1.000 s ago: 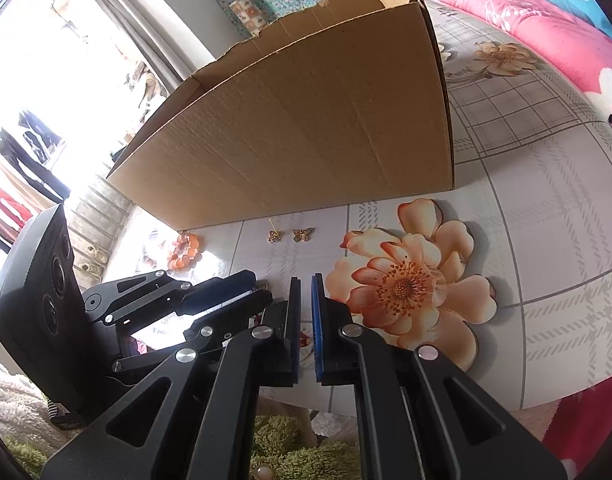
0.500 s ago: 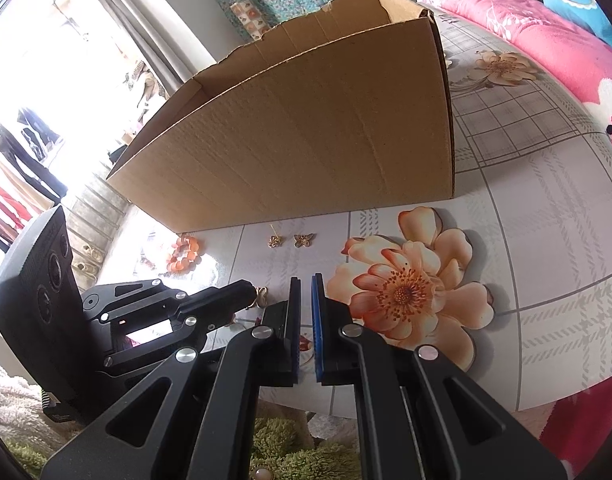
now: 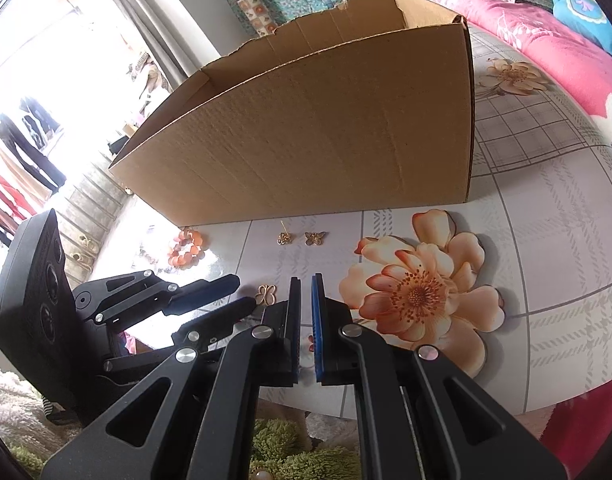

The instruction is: Organize jewelry

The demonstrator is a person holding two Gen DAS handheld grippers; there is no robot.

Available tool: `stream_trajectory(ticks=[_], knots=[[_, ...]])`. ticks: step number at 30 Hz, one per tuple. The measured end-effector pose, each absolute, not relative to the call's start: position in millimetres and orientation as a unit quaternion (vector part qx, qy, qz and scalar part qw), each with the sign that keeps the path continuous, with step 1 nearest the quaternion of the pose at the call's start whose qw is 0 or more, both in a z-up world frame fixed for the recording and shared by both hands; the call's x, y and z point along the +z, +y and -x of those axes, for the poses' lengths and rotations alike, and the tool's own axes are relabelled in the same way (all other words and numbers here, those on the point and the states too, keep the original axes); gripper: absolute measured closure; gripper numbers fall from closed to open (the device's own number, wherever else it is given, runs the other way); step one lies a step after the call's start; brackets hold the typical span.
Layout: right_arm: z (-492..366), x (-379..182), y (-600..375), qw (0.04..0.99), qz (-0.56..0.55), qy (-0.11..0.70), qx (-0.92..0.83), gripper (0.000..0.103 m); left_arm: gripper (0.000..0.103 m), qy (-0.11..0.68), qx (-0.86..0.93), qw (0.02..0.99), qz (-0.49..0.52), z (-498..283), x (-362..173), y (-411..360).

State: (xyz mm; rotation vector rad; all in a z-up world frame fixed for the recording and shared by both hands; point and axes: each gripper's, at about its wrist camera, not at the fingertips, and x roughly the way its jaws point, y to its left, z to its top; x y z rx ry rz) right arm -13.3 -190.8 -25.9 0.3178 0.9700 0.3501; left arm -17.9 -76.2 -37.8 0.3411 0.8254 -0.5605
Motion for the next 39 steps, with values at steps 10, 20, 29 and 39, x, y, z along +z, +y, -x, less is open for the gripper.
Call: stream_trajectory(ticks=[10, 20, 29, 39], knots=[[14, -27, -193, 0.857, -0.151, 0.463, 0.167, 0.097, 0.086, 0.395, -0.265, 0.87, -0.131, 9, -36, -60], [13, -28, -191, 0.857, -0.152, 0.463, 0.167, 0.097, 0.082, 0.392, -0.279, 0.863, -0.156, 11, -41, -73], [11, -29, -188, 0.857, -0.153, 0.463, 0.168, 0.097, 0.082, 0.409, -0.295, 0.85, -0.153, 2, -41, -74], [10, -29, -189, 0.857, -0.154, 0.463, 0.168, 0.097, 0.081, 0.427, -0.289, 0.844, -0.146, 1, -40, -77]])
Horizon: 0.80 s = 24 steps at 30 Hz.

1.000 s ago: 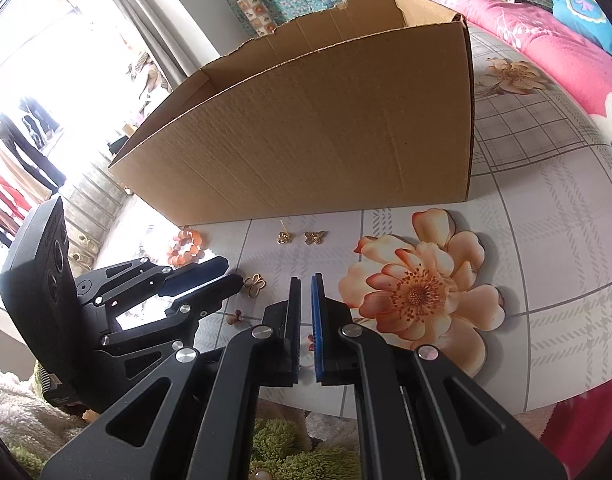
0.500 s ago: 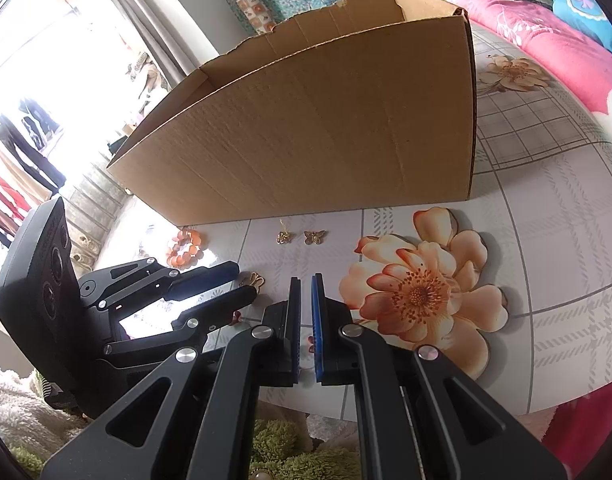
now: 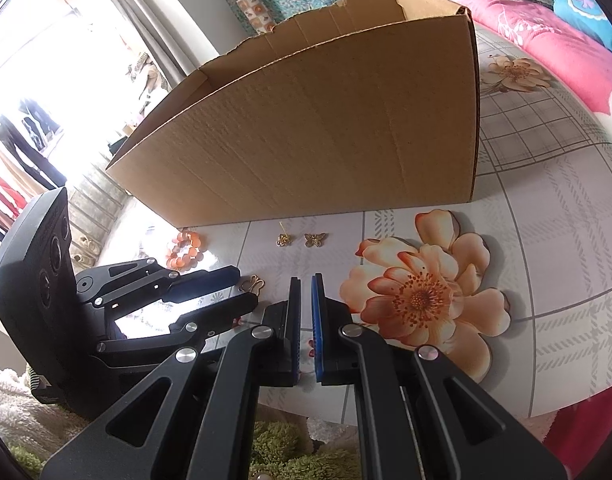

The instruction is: Organize jewelry

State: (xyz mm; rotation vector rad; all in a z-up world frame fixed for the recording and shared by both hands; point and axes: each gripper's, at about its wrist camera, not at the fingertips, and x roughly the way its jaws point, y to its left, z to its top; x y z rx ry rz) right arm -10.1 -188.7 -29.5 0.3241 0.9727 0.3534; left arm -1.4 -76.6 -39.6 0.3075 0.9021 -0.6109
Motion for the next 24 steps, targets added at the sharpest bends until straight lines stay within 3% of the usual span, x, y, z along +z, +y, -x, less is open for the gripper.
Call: stream_trajectory(ticks=[6, 8, 17, 18, 19, 24], knots=[[10, -28, -188, 0.857, -0.155, 0.461, 0.168, 0.097, 0.082, 0.427, -0.28, 0.847, -0.149, 1, -41, -84], [10, -28, -189, 0.858, -0.155, 0.461, 0.167, 0.097, 0.089, 0.425, -0.277, 0.849, -0.148, 0, -41, -85], [13, -27, -193, 0.86, -0.159, 0.457, 0.162, 0.097, 0.089, 0.422, -0.277, 0.852, -0.139, -1, -42, -82], [13, -27, -193, 0.86, -0.159, 0.457, 0.161, 0.097, 0.092, 0.42, -0.276, 0.853, -0.137, -1, -42, -81], [13, -26, -193, 0.86, -0.158, 0.457, 0.16, 0.097, 0.103, 0.419, -0.273, 0.855, -0.137, -2, -41, -78], [14, -26, -194, 0.862, -0.159, 0.455, 0.158, 0.097, 0.103, 0.424, -0.281, 0.852, -0.122, -6, -41, -71]])
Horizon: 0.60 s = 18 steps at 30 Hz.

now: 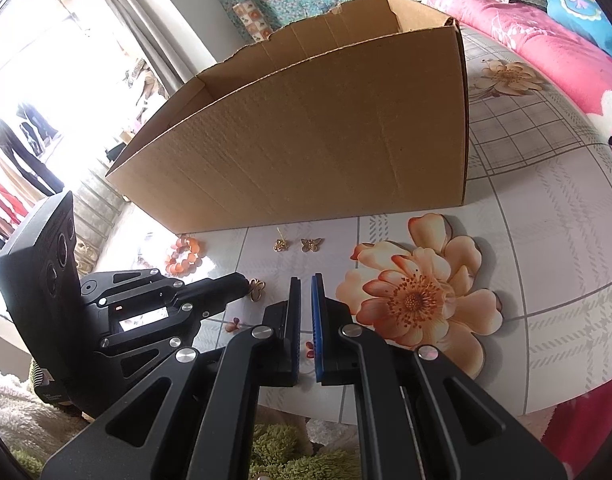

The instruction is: Organize jewelry

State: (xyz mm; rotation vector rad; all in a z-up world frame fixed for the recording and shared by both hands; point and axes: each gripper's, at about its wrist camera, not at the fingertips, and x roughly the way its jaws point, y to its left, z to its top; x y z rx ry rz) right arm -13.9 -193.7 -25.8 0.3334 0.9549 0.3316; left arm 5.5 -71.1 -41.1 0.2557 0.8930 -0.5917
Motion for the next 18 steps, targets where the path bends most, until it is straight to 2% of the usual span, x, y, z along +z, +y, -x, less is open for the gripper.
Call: stream_trajectory(ticks=[9, 14, 16, 18], knots=[[16, -26, -197, 0.862, -0.165, 0.453, 0.158, 0.097, 0.103, 0.411, -0.294, 0.855, -0.115, 0, -35, -63], [15, -27, -196, 0.861, -0.167, 0.454, 0.16, 0.096, 0.093, 0.404, -0.299, 0.857, -0.117, 4, -31, -60], [15, -27, -196, 0.86, -0.167, 0.454, 0.159, 0.078, 0.091, 0.403, -0.3, 0.856, -0.121, 5, -31, -60], [16, -26, -195, 0.862, -0.166, 0.452, 0.158, 0.073, 0.087, 0.403, -0.299, 0.855, -0.126, 7, -32, -59]])
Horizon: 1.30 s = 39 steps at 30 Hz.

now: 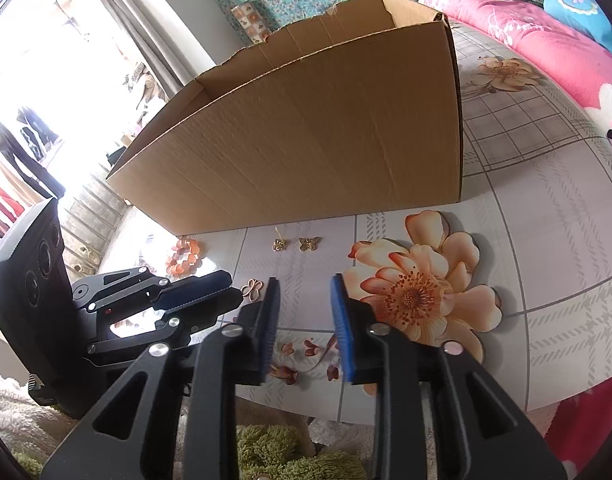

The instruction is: Organize jewelry

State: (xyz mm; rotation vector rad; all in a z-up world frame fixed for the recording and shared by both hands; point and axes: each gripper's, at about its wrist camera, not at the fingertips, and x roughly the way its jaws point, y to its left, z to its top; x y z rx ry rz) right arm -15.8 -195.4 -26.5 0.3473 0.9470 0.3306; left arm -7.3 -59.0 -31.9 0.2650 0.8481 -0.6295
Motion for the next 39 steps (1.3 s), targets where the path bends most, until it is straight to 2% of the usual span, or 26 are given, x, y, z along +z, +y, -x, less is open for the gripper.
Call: stream_trajectory(ticks=[8, 16, 39], knots=[[14, -27, -193, 0.861, -0.166, 0.454, 0.156, 0.065, 0.082, 0.409, -0.294, 0.854, -0.128, 9, -36, -61], [14, -27, -195, 0.863, -0.166, 0.453, 0.151, 0.05, 0.078, 0.407, -0.292, 0.855, -0.132, 9, -37, -64], [11, -29, -192, 0.862, -0.173, 0.451, 0.156, 0.05, 0.077, 0.417, -0.314, 0.847, -0.097, 2, -44, -65]])
